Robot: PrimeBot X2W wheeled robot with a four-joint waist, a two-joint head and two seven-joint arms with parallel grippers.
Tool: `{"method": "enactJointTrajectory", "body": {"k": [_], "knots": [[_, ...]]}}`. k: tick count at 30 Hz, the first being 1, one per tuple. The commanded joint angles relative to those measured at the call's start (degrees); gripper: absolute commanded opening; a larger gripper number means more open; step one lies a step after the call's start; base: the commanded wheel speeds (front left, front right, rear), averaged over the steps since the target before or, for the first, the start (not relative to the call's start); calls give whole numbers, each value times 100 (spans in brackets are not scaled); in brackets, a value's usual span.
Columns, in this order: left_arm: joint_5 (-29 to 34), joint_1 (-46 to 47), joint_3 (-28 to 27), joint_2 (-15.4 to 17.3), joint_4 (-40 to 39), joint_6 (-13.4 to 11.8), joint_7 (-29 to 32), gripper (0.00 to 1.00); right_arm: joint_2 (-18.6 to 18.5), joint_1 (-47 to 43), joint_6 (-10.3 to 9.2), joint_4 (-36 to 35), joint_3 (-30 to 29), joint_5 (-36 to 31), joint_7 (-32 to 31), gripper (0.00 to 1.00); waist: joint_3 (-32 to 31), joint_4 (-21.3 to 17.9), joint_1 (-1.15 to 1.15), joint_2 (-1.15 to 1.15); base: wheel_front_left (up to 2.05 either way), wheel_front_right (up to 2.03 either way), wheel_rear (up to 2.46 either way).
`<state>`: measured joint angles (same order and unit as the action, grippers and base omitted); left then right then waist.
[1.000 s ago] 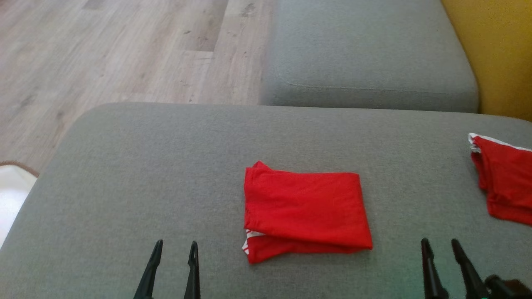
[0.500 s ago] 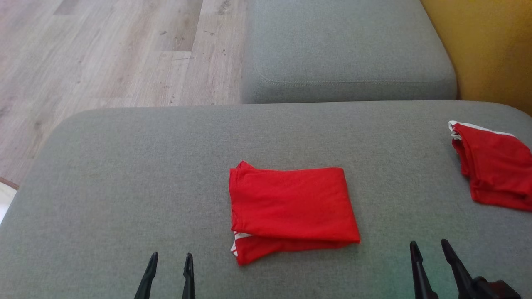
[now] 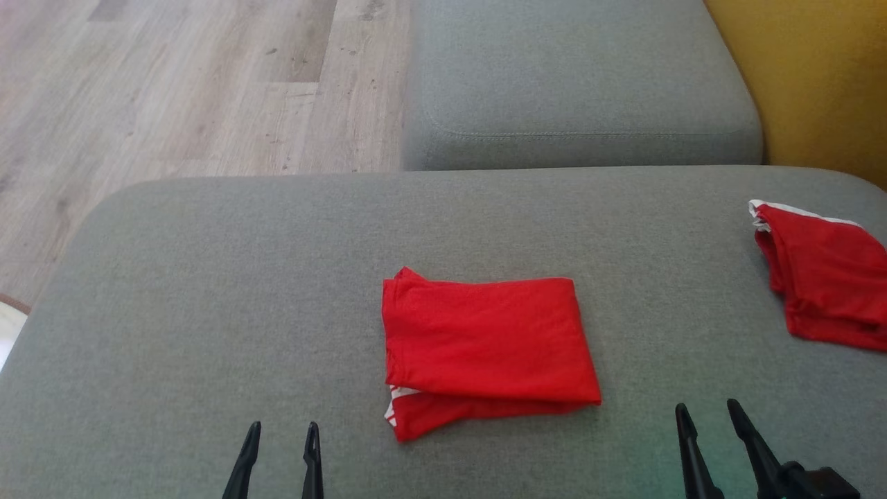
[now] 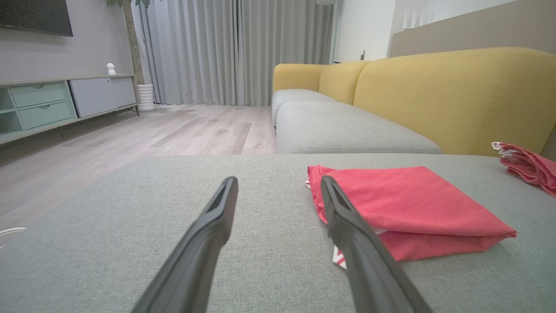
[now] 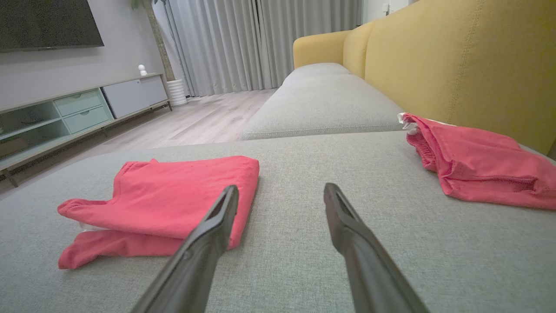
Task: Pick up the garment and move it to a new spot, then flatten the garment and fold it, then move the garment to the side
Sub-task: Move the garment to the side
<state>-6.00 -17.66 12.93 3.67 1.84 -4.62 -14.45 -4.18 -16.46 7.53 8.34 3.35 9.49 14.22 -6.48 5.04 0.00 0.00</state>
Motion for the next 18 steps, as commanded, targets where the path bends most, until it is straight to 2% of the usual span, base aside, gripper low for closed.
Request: {"method": "enactJointTrajectory", "body": {"k": [1,12,18], "knots": [[-22,243,-188,-72,-177,-37,-55,100,-139,268,-4,-173,110,-61,77,100,12,31,0,0,0,0,0],[-96,398,-54,-78,-200,-89,-55,100,-165,432,-4,-89,28,-51,77,100,306,290,0,0,0,0,0],[-111,532,144,-79,-206,-123,-55,100,-240,1080,-4,507,105,43,1,100,595,426,0,0,0,0,0]]}}
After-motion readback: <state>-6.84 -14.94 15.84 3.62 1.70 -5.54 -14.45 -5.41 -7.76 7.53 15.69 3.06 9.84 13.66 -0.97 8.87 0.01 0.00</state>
